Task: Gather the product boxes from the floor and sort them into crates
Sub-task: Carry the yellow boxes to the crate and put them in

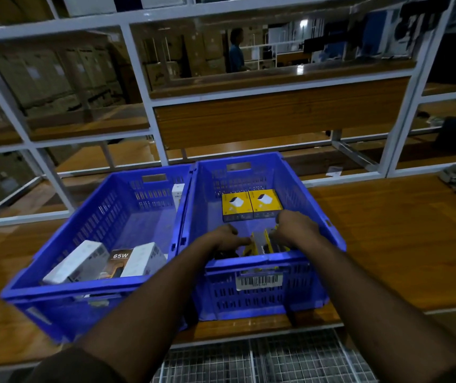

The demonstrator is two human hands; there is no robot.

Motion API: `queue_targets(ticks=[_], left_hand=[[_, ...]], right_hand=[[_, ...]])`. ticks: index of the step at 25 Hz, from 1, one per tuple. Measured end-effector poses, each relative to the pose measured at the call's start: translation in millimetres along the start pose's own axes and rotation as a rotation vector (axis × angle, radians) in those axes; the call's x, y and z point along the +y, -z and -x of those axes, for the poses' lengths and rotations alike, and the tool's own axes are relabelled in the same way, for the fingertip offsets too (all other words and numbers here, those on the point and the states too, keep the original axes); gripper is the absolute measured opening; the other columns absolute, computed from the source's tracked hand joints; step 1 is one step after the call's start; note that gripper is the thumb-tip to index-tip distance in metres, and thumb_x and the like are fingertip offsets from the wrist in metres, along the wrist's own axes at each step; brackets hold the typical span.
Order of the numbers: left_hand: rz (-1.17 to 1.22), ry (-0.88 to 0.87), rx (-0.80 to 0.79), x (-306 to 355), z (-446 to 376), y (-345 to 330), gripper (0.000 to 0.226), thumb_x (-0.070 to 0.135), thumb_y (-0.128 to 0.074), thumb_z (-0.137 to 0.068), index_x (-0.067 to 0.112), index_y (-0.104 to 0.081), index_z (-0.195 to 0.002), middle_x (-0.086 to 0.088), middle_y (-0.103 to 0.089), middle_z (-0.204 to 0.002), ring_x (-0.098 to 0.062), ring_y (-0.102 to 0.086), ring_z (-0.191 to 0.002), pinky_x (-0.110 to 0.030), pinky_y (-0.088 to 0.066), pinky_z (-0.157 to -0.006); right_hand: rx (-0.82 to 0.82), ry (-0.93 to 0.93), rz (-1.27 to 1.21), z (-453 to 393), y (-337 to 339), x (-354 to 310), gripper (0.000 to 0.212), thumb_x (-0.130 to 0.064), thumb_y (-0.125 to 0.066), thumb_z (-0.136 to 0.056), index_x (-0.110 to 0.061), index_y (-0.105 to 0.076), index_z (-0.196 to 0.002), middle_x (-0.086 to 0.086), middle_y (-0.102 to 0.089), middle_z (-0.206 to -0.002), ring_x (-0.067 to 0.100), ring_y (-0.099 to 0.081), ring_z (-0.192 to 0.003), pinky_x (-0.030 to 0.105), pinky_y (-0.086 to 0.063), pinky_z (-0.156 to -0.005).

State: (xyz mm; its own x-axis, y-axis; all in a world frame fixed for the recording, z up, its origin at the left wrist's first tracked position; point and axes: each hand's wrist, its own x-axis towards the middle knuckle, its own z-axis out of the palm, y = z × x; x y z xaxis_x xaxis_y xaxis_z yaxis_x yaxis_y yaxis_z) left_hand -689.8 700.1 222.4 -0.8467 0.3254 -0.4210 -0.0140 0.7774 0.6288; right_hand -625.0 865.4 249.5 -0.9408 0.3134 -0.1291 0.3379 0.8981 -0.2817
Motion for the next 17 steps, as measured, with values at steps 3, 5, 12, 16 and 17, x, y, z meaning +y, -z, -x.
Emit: queue_targets(ticks=[3,5,12,16,17], left_hand=[[0.036,-0.012,0.110,1.9,8.0,7.7,0.060,0.041,-0.066,-0.092,0.008,-0.046,-0.138,-0.017,-0.064,-0.121,-0.027,-0.070,-0.094,-0.037,-0.058,-0.064],[-0.157,-0.084,0.272,3.3,13.3,17.0,0.055,0.043,-0.065,-0.092,0.008,-0.053,-0.133,-0.015,-0.069,-0.112,-0.028,-0.068,-0.095,-0.041,-0.058,-0.074],[-0.040,-0.239,0.927,-22.9,64.4,53.3,0.023,0.044,-0.056,-0.095,0.025,-0.068,-0.095,0.005,-0.071,-0.083,-0.013,-0.067,-0.077,-0.035,-0.055,-0.068],[-0.009,-0.143,1.108,-62.2,103.7,67.1,0.029,0.046,-0.055,-0.093,0.026,-0.058,-0.073,0.008,-0.054,-0.060,-0.010,-0.055,-0.060,-0.028,-0.033,-0.052],[-0.008,-0.113,1.121,-74.0,112.3,68.8,0.031,0.047,-0.056,-0.093,0.026,-0.055,-0.070,0.008,-0.051,-0.058,-0.012,-0.053,-0.060,-0.028,-0.031,-0.052]], right_hand=[[0.019,0.127,-0.138,-3.2,-4.6,-13.4,0.037,-0.039,-0.063,-0.090,-0.013,-0.060,-0.116,0.010,-0.065,-0.109,0.029,-0.062,-0.093,0.041,-0.055,-0.079],[0.023,0.198,-0.218,-7.5,-9.7,-28.7,0.037,-0.041,-0.064,-0.088,-0.013,-0.061,-0.112,0.010,-0.065,-0.105,0.030,-0.061,-0.091,0.044,-0.055,-0.080],[0.056,0.380,-0.496,-1.2,-38.8,-97.6,0.044,-0.038,-0.064,-0.090,-0.019,-0.050,-0.128,0.003,-0.063,-0.095,0.025,-0.061,-0.081,0.045,-0.055,-0.072],[0.101,0.506,-0.641,16.2,-48.9,-138.2,0.038,-0.030,-0.063,-0.091,-0.020,-0.052,-0.126,0.001,-0.064,-0.095,0.023,-0.061,-0.080,0.041,-0.053,-0.069],[0.117,0.548,-0.660,22.2,-51.1,-149.0,0.034,-0.029,-0.062,-0.090,-0.020,-0.054,-0.122,0.003,-0.064,-0.099,0.023,-0.061,-0.082,0.041,-0.053,-0.071]])
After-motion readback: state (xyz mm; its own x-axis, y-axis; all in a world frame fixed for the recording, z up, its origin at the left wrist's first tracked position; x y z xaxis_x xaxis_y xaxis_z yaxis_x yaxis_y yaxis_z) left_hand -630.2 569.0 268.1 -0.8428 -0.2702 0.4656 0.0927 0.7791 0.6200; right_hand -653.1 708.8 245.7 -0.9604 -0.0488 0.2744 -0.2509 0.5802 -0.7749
